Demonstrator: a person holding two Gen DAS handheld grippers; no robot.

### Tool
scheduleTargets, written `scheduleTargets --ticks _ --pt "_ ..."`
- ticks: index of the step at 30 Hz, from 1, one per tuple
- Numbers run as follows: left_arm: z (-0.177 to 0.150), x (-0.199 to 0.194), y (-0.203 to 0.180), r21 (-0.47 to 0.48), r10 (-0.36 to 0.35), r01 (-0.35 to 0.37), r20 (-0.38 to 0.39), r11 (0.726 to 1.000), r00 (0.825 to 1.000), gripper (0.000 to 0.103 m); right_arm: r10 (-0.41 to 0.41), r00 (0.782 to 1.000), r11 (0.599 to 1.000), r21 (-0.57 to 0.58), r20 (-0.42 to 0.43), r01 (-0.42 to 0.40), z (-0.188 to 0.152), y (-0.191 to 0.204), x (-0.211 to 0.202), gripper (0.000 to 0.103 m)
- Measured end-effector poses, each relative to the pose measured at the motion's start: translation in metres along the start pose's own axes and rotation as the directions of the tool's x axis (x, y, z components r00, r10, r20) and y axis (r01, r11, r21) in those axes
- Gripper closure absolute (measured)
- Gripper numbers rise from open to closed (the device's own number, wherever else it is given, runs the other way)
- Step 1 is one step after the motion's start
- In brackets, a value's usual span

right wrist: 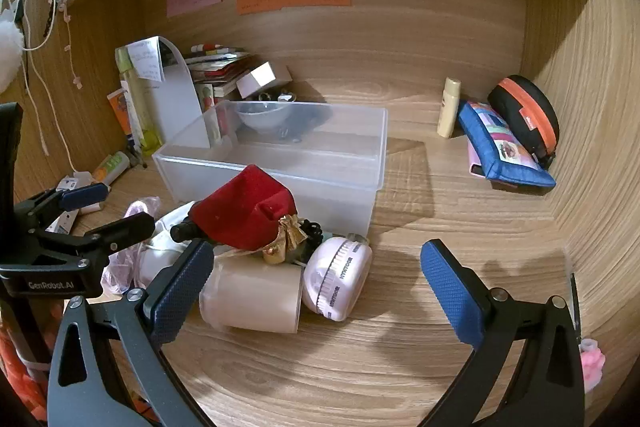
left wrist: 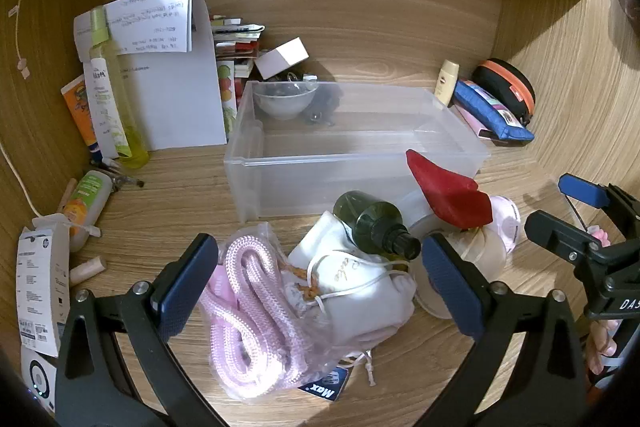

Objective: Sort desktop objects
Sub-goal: 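Grasp the bagged pink rope with the left gripper while the right grasps the red velvet pouch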

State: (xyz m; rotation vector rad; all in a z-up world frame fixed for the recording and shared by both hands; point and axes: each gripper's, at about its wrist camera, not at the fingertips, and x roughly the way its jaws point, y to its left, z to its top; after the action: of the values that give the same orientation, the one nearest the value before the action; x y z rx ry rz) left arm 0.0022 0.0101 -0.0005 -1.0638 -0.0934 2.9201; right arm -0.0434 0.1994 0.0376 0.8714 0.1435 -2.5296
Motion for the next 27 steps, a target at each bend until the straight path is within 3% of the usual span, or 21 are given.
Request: scheduleTargets --ticks 10,17,23,27 --pt "0.001 0.001 -0.002 0.008 -0.007 0.007 0.003 1.000 1.000 0.000 0.006 1.000 1.000 0.002 -0.003 -0.006 -0.001 0.000 0.002 0.000" --pt "-0.002 -0.002 0.005 0.005 -0.111 0.111 -0.013 0.994 0.994 0.000 0.012 1.000 1.000 -0.003 0.000 -0.012 -0.001 -0.002 0.001 0.000" --pt "-0.009 -0.008 0.024 0.014 -0.047 0.047 -0.006 0.999 0.999 0.000 0.054 0.998 0.998 -0.018 -0.020 -0.054 0.002 0.001 0.009 0.000" --pt "-0.012 0.000 0.046 -0.019 -0.022 0.021 -0.073 1.000 0.997 0.000 0.100 0.994 0.993 -0.052 -0.047 -0.102 0.008 0.011 0.020 0.000"
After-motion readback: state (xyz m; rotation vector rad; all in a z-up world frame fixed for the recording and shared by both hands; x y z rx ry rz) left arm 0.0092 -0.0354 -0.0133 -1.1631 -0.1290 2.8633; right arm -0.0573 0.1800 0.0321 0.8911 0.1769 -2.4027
